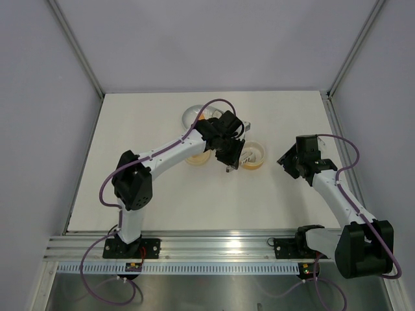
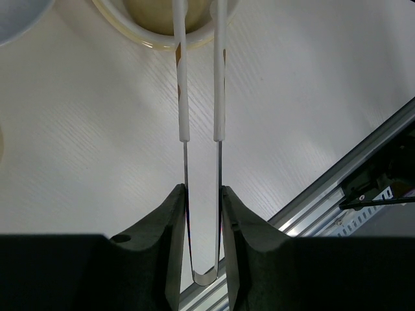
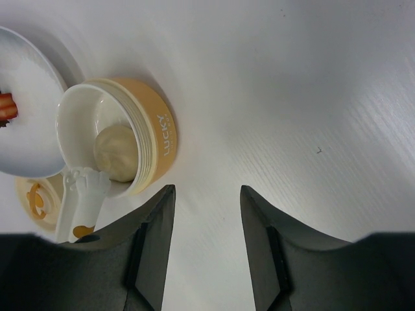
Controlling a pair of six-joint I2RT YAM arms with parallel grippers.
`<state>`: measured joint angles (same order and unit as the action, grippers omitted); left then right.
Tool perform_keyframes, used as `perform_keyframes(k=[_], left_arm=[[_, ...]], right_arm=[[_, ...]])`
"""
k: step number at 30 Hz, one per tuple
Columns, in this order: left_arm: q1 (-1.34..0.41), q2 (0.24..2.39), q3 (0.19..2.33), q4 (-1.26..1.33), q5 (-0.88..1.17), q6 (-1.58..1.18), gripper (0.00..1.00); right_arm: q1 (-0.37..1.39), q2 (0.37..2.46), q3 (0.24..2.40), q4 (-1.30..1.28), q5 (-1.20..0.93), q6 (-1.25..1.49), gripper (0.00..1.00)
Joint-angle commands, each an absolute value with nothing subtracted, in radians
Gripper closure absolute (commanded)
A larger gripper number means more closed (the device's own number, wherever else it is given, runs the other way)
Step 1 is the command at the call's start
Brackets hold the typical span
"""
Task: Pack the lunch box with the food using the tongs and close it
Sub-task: Place the fake food in the packing box, then pick up the fake food from the plate.
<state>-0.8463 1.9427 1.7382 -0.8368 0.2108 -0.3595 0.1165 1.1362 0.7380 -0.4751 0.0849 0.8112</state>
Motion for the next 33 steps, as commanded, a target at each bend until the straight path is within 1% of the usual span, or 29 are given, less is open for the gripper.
perform_keyframes(k=[1, 6, 9, 11, 14, 19, 21, 25, 27, 31, 33], left_arm=[[-0.851, 1.891, 1.763, -0.819, 0.203, -0.367, 0.8], [-0.847, 1.87, 1.772, -0.825, 0.172, -0.361, 0.81], [-0.815, 1.842, 1.786, -0.85, 0.144, -0.348, 0.83], [-0.757, 1.815, 1.775, -0.841, 0.152, -0.347, 0.86], [-0.663, 1.813, 1.755, -0.85, 0.196, -0.35, 0.87], [-0.598, 1.848, 1.766, -0.876, 0.172, -0.362, 0.82], [-0.586, 1.877, 1.767, -0.882, 0.169, -0.362, 0.82], [-0.548, 1.931, 1.779, -0.888, 0.184, -0.359, 0.82], [-0.538, 1.953, 1.789, -0.877, 0.187, -0.353, 0.82], [-0.534, 2.034, 1.85, -0.897, 0.161, -0.342, 0.82], [-0.535, 2.055, 1.882, -0.905, 0.152, -0.348, 0.82]], right_arm=[[0.115, 1.123, 0.753, -0.453, 0.08, 0.796, 0.48], [0.114, 1.123, 0.755, -0.459, 0.081, 0.796, 0.47], [0.114, 1.114, 0.752, -0.469, 0.086, 0.796, 0.46], [0.114, 1.103, 0.752, -0.475, 0.1, 0.799, 0.45], [0.114, 1.097, 0.759, -0.485, 0.11, 0.804, 0.42], [0.114, 1.103, 0.787, -0.489, 0.101, 0.804, 0.4], [0.114, 1.101, 0.792, -0.489, 0.094, 0.805, 0.4], [0.114, 1.106, 0.804, -0.511, 0.109, 0.807, 0.36], [0.114, 1.106, 0.804, -0.517, 0.117, 0.805, 0.36], [0.114, 1.106, 0.792, -0.512, 0.12, 0.808, 0.35], [0.114, 1.114, 0.793, -0.517, 0.124, 0.81, 0.32]])
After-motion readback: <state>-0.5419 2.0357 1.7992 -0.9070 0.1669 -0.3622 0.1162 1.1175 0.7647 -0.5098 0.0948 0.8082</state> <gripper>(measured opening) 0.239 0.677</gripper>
